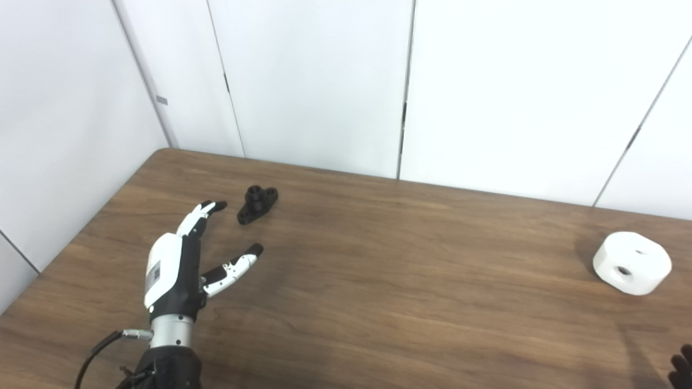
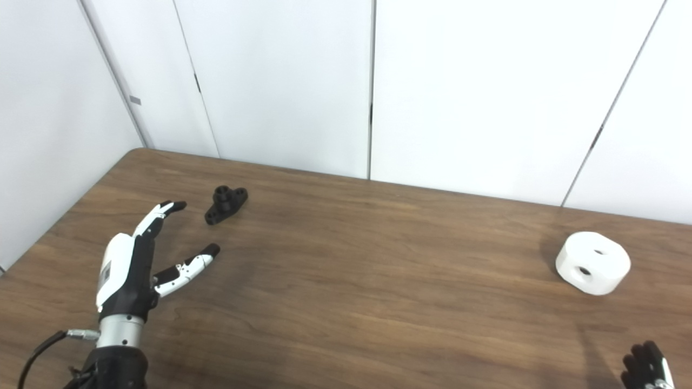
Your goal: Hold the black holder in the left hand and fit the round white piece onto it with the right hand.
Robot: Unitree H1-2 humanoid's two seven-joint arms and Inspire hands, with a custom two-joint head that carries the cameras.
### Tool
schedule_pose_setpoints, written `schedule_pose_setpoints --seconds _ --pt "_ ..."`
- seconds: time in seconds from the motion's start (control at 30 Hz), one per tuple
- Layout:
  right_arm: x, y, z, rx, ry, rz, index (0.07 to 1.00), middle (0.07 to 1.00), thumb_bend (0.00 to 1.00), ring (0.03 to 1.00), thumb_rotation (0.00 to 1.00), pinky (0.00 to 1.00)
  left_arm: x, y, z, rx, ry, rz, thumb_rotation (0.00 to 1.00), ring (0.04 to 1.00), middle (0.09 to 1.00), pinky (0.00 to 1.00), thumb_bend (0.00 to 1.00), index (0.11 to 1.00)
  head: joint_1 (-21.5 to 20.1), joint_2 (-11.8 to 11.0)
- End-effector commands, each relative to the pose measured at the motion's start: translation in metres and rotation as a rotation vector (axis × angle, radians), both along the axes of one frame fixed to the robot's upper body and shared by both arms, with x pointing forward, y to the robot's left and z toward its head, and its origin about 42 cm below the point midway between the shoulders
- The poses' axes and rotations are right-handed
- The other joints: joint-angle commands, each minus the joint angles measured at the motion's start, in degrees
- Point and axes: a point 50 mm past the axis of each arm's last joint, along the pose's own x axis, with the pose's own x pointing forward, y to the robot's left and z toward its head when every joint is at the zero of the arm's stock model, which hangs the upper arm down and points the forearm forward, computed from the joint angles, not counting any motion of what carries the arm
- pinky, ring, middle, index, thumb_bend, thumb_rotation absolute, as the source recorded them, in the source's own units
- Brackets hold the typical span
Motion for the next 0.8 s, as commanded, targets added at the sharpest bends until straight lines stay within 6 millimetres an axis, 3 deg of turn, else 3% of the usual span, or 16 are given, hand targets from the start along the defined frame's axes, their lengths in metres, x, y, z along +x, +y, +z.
schedule_pose_setpoints --seconds 0.0,0.53,0.77 --pt "-0.0029 -0.0015 -0.0104 0.008 0.032 -0.016 1.0 0.991 0.64 0.979 1.0 1.0 0.001 0.0043 0.0124 0.036 -0.051 0.001 0.39 0.945 0.935 0.87 0.78 0.856 0.0 -0.1" --pt "-0.0007 -0.0026 -0.0117 0.008 0.033 -0.024 1.0 0.989 0.69 0.995 1.0 1.0 0.006 0.0043 0.0133 0.029 -0.032 0.011 0.41 0.956 0.948 0.89 0.78 0.87 0.2 0.1" --pt "-0.0003 -0.0017 -0.0119 0.017 0.02 -0.023 1.0 0.989 0.65 0.973 1.0 1.0 0.0054 0.0058 0.013 0.03 -0.033 0.011 0.41 0.956 0.948 0.89 0.79 0.875 0.2 0.2"
